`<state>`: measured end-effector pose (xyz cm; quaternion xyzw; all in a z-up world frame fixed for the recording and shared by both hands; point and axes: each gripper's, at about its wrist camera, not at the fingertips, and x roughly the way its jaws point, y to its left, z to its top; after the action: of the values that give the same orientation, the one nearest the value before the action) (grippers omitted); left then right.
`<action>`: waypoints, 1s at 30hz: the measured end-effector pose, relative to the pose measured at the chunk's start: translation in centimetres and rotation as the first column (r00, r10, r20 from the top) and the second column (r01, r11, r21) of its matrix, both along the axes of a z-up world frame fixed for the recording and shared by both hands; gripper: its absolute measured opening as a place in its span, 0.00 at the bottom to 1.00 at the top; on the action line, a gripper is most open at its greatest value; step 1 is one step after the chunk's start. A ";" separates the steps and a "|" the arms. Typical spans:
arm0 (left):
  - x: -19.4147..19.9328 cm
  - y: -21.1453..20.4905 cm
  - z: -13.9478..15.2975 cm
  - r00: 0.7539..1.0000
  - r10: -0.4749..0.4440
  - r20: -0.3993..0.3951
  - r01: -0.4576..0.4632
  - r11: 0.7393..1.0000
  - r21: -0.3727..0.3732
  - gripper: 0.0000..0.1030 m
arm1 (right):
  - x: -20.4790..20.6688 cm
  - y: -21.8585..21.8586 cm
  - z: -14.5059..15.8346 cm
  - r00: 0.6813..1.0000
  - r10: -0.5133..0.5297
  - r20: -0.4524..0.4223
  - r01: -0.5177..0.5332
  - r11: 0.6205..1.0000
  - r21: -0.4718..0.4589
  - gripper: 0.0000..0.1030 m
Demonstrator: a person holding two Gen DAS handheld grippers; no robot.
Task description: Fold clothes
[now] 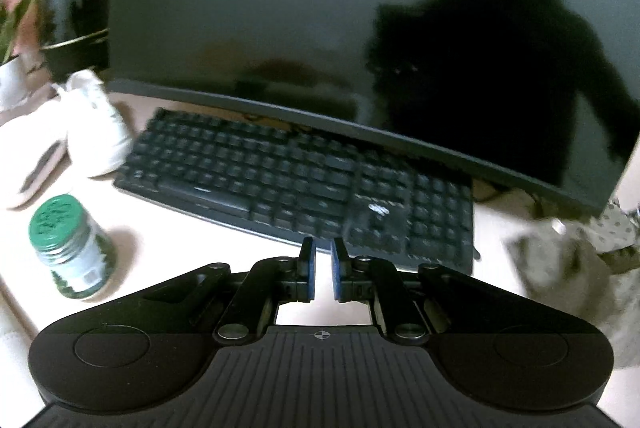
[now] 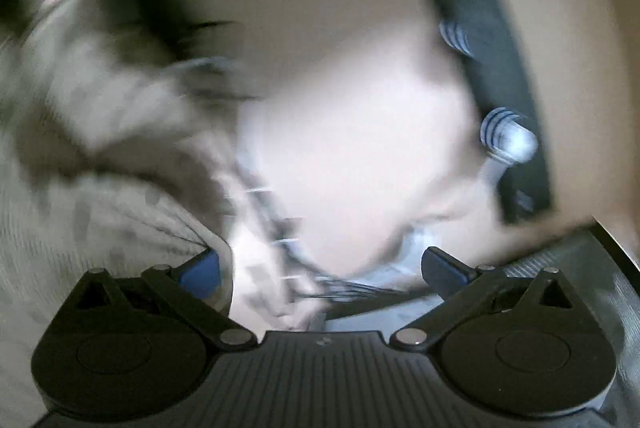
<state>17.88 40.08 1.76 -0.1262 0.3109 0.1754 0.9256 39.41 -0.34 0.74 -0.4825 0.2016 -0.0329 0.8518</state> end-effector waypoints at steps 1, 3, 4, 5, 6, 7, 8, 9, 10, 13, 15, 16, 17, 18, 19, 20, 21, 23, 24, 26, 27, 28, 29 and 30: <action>-0.2 0.2 0.2 1.000 0.005 0.006 -0.005 1.000 -0.006 0.09 | 0.6 -0.7 1.5 1.000 -0.025 0.006 0.024 0.997 0.076 1.00; -0.5 0.2 0.5 1.000 -0.017 0.026 0.019 0.998 -0.057 0.11 | 1.5 -1.9 2.8 0.999 -0.037 -0.029 0.042 0.980 0.193 1.00; -0.4 -0.2 0.6 0.998 -0.041 0.042 0.045 0.994 -0.096 0.13 | 2.0 -2.4 3.4 0.998 -0.039 -0.050 0.050 0.967 0.249 1.00; -0.3 -0.7 0.7 0.996 -0.068 0.058 0.075 0.989 -0.131 0.15 | 1.9 -2.7 2.8 0.996 -0.035 -0.084 0.056 0.961 0.270 1.00; 0.0 -1.5 0.7 0.992 -0.104 0.070 0.114 0.982 -0.154 0.23 | 1.8 -2.8 1.7 0.992 -0.029 -0.121 0.062 0.958 0.281 1.00; 0.5 -2.7 0.6 0.987 -0.143 0.080 0.155 0.974 -0.166 0.37 | 1.6 -2.9 0.7 0.987 -0.022 -0.158 0.069 0.954 0.292 1.00; 1.1 -4.1 0.5 0.979 -0.187 0.087 0.200 0.963 -0.178 0.45 | 1.4 -3.0 -0.4 0.981 -0.016 -0.195 0.075 0.950 0.303 1.00; 2.0 -6.0 0.2 0.965 -0.245 0.090 0.258 0.947 -0.192 0.55 | 1.2 -3.2 -1.4 0.973 -0.008 -0.232 0.083 0.946 0.313 1.00; 2.9 -7.9 -0.1 0.949 -0.301 0.094 0.315 0.927 -0.206 0.59 | 1.1 -3.3 -2.5 0.964 -0.001 -0.268 0.090 0.942 0.323 1.00; 5.9 -14.3 -1.7 0.886 -0.456 0.079 0.462 0.861 -0.214 0.82 | 0.5 -3.7 -5.6 0.928 0.025 -0.373 0.115 0.929 0.351 1.00; 7.8 -18.4 -2.8 0.840 -0.540 0.048 0.539 0.822 -0.182 0.89 | -0.3 -3.9 -7.2 0.911 0.048 -0.409 0.118 0.921 0.372 1.00; 8.8 -20.3 -3.4 0.822 -0.570 0.019 0.565 0.810 -0.160 0.91 | -1.1 -3.9 -7.6 0.913 0.062 -0.402 0.107 0.916 0.385 1.00; 9.8 -22.1 -3.9 0.805 -0.593 -0.011 0.586 0.798 -0.140 0.92 | -1.6 -4.1 -7.6 0.913 0.074 -0.402 0.102 0.911 0.399 1.00; 10.5 -23.3 -4.5 0.795 -0.605 -0.042 0.597 0.792 -0.126 0.92 | -2.1 -4.3 -7.5 0.911 0.084 -0.403 0.099 0.905 0.413 1.00; 11.2 -24.5 -5.1 0.786 -0.613 -0.075 0.605 0.789 -0.111 0.92 | -2.4 -4.7 -7.2 0.894 0.105 -0.435 0.114 0.886 0.449 1.00; 11.9 -25.4 -5.7 0.784 -0.611 -0.112 0.604 0.792 -0.094 0.92 | -2.6 -5.1 -7.0 0.871 0.133 -0.473 0.135 0.861 0.490 1.00; 12.3 -25.8 -6.2 0.783 -0.606 -0.139 0.600 0.795 -0.082 0.92 | -2.8 -5.5 -6.7 0.845 0.161 -0.509 0.159 0.834 0.528 1.00; 12.6 -25.8 -6.7 0.783 -0.598 -0.169 0.593 0.801 -0.083 0.87 | -4.0 -6.2 -7.0 0.793 0.232 -0.563 0.195 0.779 0.596 1.00; 12.7 -25.5 -6.9 0.784 -0.595 -0.178 0.589 0.803 -0.092 0.82 | -4.9 -6.2 -7.1 0.778 0.258 -0.573 0.196 0.767 0.611 1.00; 12.6 -24.4 -7.2 0.786 -0.591 -0.183 0.579 0.807 -0.120 0.66 | -6.8 -6.0 -7.1 0.755 0.295 -0.586 0.195 0.752 0.630 1.00; 12.4 -23.7 -7.4 0.788 -0.587 -0.185 0.572 0.809 -0.131 0.51 | -7.6 -5.7 -7.0 0.750 0.303 -0.588 0.193 0.750 0.633 1.00; 12.2 -23.0 -7.5 0.790 -0.584 -0.186 0.567 0.812 -0.140 0.37 | -8.3 -5.4 -6.9 0.745 0.311 -0.590 0.191 0.748 0.635 1.00; 11.8 -22.3 -7.6 0.792 -0.582 -0.184 0.564 0.813 -0.145 0.31 | -8.9 -5.1 -6.9 0.738 0.318 -0.595 0.190 0.748 0.636 1.00; 11.4 -21.7 -7.6 0.796 -0.578 -0.180 0.559 0.816 -0.146 0.23 | -9.6 -4.4 -6.8 0.729 0.331 -0.599 0.188 0.744 0.641 1.00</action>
<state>29.30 18.42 -5.83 -0.0465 0.4401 -0.1114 0.8898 29.77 -4.74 -6.07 -0.1326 0.4762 0.2553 0.8310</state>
